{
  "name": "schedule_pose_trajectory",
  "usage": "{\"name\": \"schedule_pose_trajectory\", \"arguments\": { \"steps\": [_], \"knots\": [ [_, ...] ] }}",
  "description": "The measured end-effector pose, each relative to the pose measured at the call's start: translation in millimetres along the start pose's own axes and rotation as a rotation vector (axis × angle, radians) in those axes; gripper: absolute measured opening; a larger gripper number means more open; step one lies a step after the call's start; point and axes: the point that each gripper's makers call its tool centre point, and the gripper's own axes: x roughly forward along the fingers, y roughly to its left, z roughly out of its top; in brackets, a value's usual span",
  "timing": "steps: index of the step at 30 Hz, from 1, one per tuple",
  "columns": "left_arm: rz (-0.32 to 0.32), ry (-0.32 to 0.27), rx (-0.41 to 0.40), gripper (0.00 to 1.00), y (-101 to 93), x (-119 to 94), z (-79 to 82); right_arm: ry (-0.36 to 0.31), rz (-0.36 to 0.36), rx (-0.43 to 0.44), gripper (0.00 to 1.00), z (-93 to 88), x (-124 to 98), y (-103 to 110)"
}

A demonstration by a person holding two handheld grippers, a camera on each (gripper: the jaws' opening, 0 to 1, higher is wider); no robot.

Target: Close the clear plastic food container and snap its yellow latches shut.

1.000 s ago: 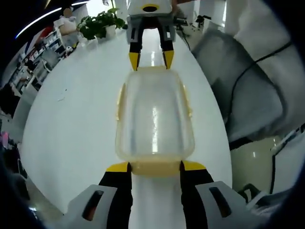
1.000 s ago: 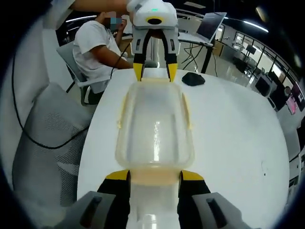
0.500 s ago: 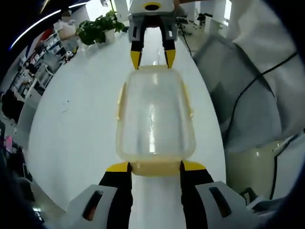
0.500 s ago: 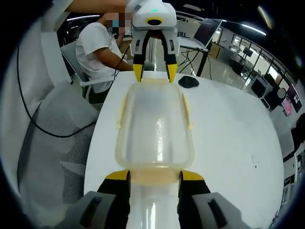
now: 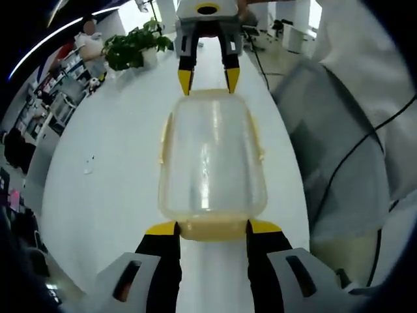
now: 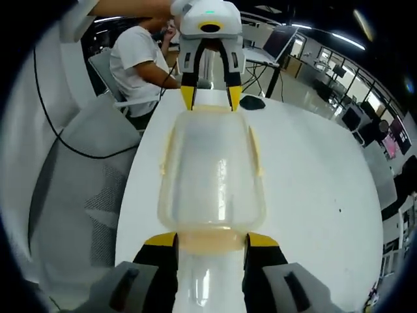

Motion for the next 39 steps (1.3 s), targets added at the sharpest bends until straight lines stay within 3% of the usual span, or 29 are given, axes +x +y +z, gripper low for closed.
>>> {"name": "schedule_pose_trajectory", "arguments": {
  "steps": [22,31,39],
  "knots": [
    [-0.032,0.005,0.02,0.37,15.4,61,79.6,-0.009,0.02,0.035,0.36,-93.3,-38,-9],
    [-0.029,0.007,0.017,0.37,23.1,81,98.6,0.002,0.014,0.037,0.36,-119.1,-44,-16],
    [-0.037,0.016,0.021,0.37,26.5,96,105.9,0.013,0.017,0.044,0.36,-136.9,-42,-18]
  ]
}}
